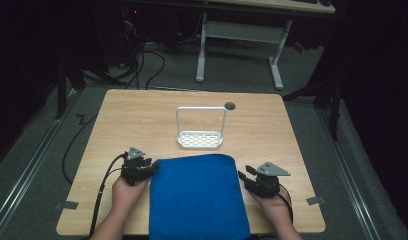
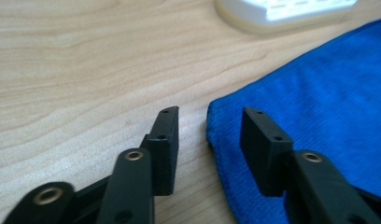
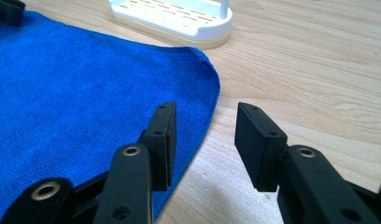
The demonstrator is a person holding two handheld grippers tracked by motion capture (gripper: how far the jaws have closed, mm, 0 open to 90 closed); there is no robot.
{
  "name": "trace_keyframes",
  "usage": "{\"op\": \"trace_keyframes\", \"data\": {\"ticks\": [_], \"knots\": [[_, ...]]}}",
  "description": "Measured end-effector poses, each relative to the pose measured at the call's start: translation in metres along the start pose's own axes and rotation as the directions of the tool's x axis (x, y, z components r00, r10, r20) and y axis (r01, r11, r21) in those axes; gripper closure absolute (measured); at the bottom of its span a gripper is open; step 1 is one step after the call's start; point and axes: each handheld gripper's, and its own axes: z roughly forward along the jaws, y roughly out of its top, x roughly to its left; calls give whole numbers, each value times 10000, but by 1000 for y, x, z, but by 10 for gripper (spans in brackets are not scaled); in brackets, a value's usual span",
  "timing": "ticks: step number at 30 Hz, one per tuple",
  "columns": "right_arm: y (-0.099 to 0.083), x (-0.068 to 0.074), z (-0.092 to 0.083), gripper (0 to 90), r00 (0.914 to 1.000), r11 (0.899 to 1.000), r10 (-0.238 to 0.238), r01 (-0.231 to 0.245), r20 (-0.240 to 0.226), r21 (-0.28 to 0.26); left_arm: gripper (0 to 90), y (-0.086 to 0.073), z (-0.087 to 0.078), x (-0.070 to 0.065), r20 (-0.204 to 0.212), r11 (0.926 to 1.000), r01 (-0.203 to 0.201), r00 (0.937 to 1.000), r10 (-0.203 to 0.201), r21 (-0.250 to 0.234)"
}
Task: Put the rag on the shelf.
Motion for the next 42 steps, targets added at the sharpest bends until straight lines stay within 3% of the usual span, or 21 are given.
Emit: {"op": "trace_keyframes", "data": {"ticks": [2, 6, 10, 14, 19, 20, 23, 30, 35, 42], "knots": [[1, 1, 1, 596, 10000, 10000, 10, -10, -90, 12, 661, 0, 1, -1, 43, 10000, 43, 10000, -43, -23], [3, 3, 4, 588, 9999, 10000, -57, 57, -120, 22, 755, 0, 3, -5, -119, 9997, -252, 9996, 251, -40], [10, 5, 17, 541, 9998, 9998, -192, 192, 41, 110, 830, 1, 5, -9, -119, 9993, -386, 9992, 386, 16], [22, 2, 38, 500, 9998, 9994, 182, -183, 48, 305, 863, 1, 5, -6, 83, 9998, -184, 9998, 184, 32], [33, -2, 60, 499, 9993, 9976, 364, -370, 112, 586, 868, 0, 4, -6, 153, 9997, -246, 9996, 245, 75], [39, -2, 71, 514, 9996, 9970, 254, -265, 157, 729, 868, 0, 4, -6, 208, 9998, -187, 9996, 185, 62], [43, 1, 80, 572, 9996, 9941, 129, -155, 253, 1072, 869, 0, 4, -5, 268, 9999, -131, 9996, 129, 74], [42, 2, 81, 748, 9993, 9912, 118, -165, 365, 1317, 871, 0, 4, -5, 281, 9997, -208, 9994, 205, 93], [39, 5, 81, 867, 9996, 9947, 75, -101, 254, 1019, 872, 0, 4, -4, 335, 9999, -144, 9993, 142, 55], [36, 8, 75, 880, 9999, 9986, 122, -121, -6, 510, 874, -1, 0, -5, 399, 9992, -266, 9988, 278, -311]]}}
